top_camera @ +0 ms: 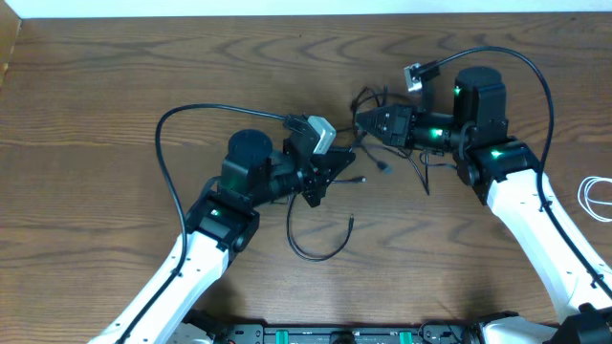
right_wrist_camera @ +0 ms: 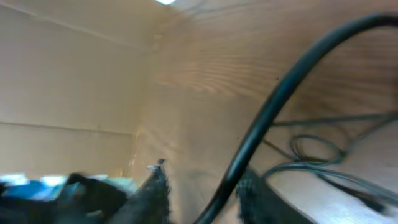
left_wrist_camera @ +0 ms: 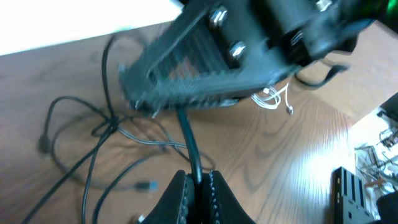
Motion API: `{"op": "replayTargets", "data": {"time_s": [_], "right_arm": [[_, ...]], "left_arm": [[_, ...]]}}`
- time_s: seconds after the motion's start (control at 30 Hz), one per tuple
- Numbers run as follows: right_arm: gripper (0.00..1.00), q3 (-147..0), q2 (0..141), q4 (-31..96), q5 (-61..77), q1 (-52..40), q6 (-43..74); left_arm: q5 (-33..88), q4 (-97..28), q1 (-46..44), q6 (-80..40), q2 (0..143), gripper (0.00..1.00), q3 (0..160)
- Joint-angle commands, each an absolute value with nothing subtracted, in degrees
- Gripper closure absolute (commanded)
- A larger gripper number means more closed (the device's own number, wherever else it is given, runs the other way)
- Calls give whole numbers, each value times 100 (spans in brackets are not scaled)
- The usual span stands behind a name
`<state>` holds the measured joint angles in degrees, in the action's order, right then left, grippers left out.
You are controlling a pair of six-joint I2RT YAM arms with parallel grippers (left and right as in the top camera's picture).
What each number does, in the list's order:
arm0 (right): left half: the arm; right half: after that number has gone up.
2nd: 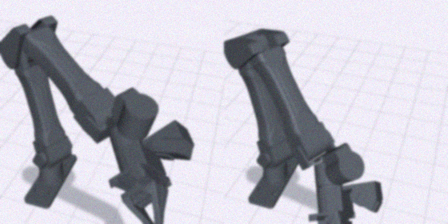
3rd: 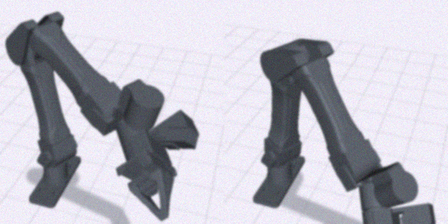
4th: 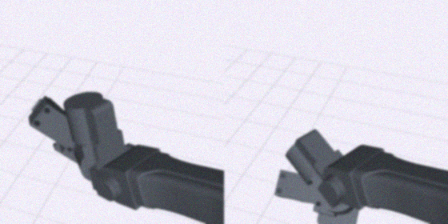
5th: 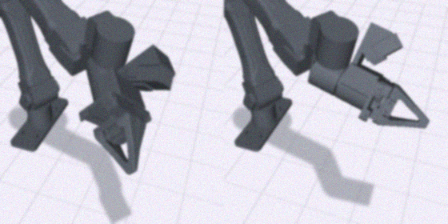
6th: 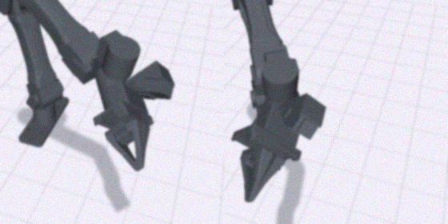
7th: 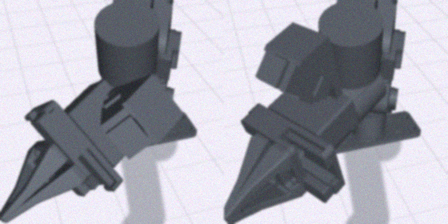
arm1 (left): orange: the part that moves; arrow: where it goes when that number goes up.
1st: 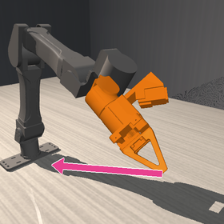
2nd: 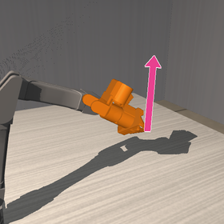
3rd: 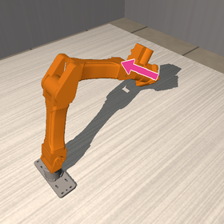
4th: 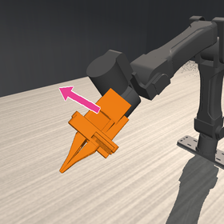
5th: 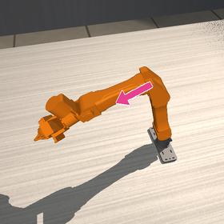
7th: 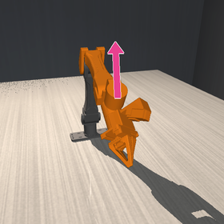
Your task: Untangle cables
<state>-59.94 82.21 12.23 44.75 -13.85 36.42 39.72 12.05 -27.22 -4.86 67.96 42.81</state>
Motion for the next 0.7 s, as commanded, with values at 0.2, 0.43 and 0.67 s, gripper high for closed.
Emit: {"op": "replayTargets", "data": {"time_s": [0.2,0.43,0.67], "right_arm": [[25,-6012,8128,2029,2510,-1398,3205],[1,-6012,8128,2324,2099,-1380,3205],[1,-6010,8128,3109,1354,-1382,3205]], "left_arm": [[4110,1278,-2364,-836,6077,92,4375],[4066,1273,-1774,-1459,5981,92,4372],[3857,1278,-1273,-2388,5979,92,4375]]}}
